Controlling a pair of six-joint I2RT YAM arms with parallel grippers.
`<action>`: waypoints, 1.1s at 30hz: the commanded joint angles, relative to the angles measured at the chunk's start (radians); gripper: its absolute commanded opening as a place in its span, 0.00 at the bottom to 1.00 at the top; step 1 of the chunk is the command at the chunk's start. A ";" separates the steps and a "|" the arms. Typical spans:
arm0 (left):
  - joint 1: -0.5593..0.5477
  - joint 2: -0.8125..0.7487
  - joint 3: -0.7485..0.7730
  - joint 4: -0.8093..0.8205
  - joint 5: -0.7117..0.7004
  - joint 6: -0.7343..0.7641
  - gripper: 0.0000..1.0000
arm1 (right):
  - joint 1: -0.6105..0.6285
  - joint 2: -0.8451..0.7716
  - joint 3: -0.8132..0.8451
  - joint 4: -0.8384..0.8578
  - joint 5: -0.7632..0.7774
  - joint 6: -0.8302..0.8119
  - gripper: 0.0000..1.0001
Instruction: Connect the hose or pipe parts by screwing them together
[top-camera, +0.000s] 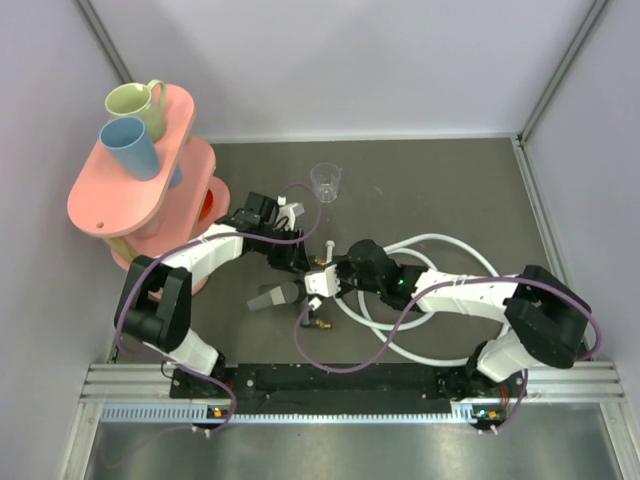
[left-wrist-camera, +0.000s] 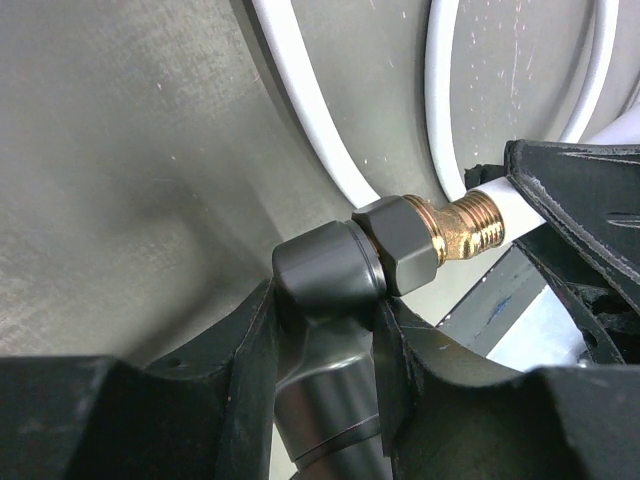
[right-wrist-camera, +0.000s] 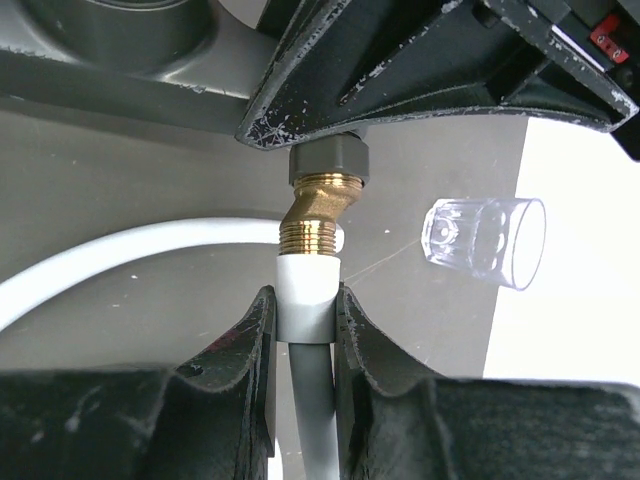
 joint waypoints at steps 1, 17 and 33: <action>-0.005 -0.013 0.090 0.007 0.122 -0.018 0.00 | 0.038 -0.020 0.007 0.002 -0.023 -0.080 0.00; -0.005 0.017 0.107 0.001 0.153 -0.013 0.00 | 0.047 0.006 0.002 0.041 -0.075 -0.130 0.00; -0.037 -0.091 0.031 0.121 0.144 -0.006 0.00 | 0.009 0.084 0.183 -0.142 -0.371 0.181 0.00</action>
